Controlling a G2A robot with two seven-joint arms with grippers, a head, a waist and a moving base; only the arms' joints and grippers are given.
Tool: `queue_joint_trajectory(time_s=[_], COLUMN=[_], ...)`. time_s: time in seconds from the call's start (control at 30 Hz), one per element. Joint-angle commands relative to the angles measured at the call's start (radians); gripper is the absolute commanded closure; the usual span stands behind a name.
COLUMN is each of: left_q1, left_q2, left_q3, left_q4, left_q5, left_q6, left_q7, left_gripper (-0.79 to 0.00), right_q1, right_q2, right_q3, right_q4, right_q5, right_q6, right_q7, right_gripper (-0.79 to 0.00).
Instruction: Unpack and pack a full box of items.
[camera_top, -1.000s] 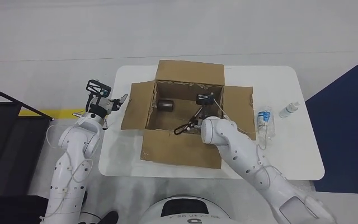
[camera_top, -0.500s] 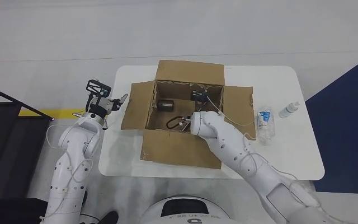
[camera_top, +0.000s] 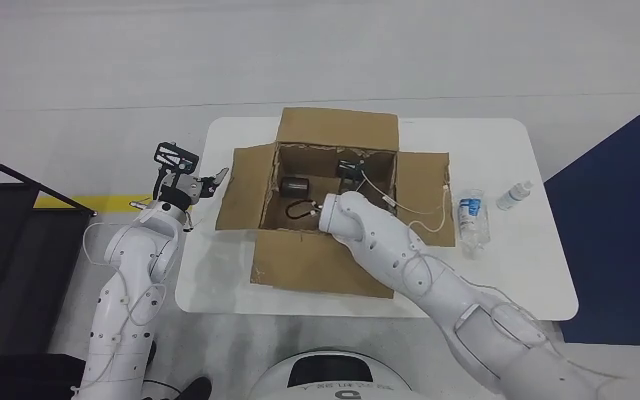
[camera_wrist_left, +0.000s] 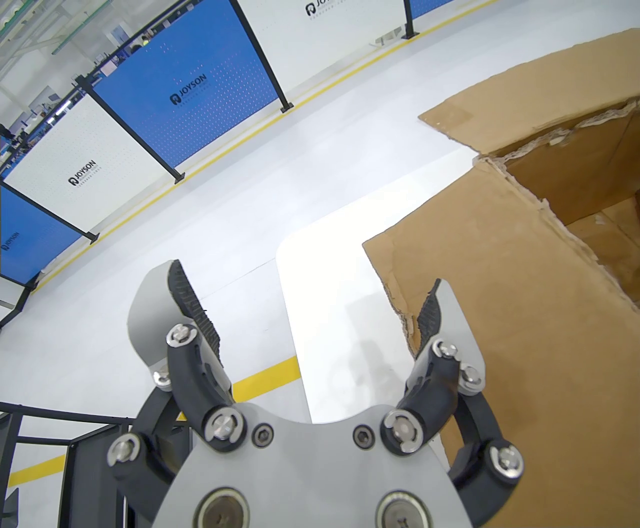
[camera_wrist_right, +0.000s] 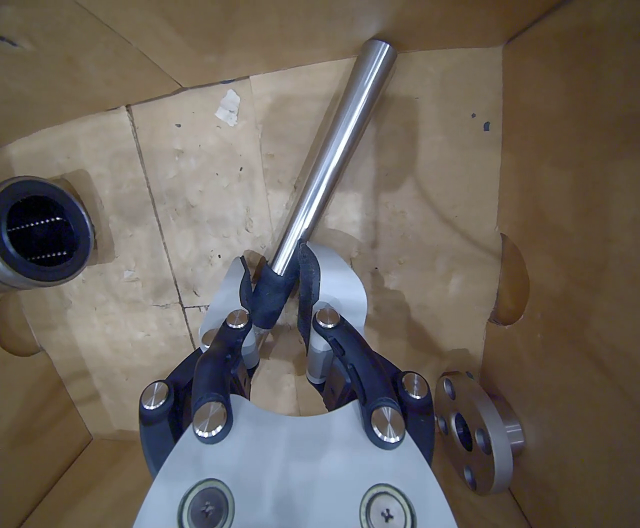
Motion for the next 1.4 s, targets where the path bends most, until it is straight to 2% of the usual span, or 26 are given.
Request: queue_joint_trajectory(time_s=[0.0, 0.23, 0.53, 0.77, 1.17, 1.33, 1.37], left_q1=[0.000, 0.000, 0.000, 0.000, 0.000, 0.000, 0.000], left_q2=[0.000, 0.000, 0.000, 0.000, 0.000, 0.000, 0.000], left_q3=[0.000, 0.000, 0.000, 0.000, 0.000, 0.000, 0.000], left_q4=[0.000, 0.000, 0.000, 0.000, 0.000, 0.000, 0.000], left_q5=[0.000, 0.000, 0.000, 0.000, 0.000, 0.000, 0.000], left_q6=[0.000, 0.000, 0.000, 0.000, 0.000, 0.000, 0.000], left_q7=[0.000, 0.000, 0.000, 0.000, 0.000, 0.000, 0.000], left_gripper=[-0.785, -0.785, -0.785, -0.785, -0.785, -0.785, -0.785], right_q1=[0.015, 0.009, -0.162, -0.263, -0.373, -0.372, -0.360], right_q2=[-0.008, -0.018, 0.010, 0.030, 0.077, 0.074, 0.069], right_q3=[-0.010, 0.014, 0.154, 0.203, 0.369, 0.404, 0.397], right_q4=[0.030, 0.022, -0.186, -0.328, -0.592, -0.574, -0.543], right_q5=[0.007, -0.041, -0.236, -0.335, -0.442, -0.472, -0.483], right_q6=[-0.001, -0.001, -0.001, -0.015, -0.239, -0.277, -0.282], right_q7=[0.001, 0.001, 0.001, 0.015, 0.239, 0.277, 0.282], right_gripper=[-0.012, 0.000, 0.000, 0.000, 0.000, 0.000, -0.046])
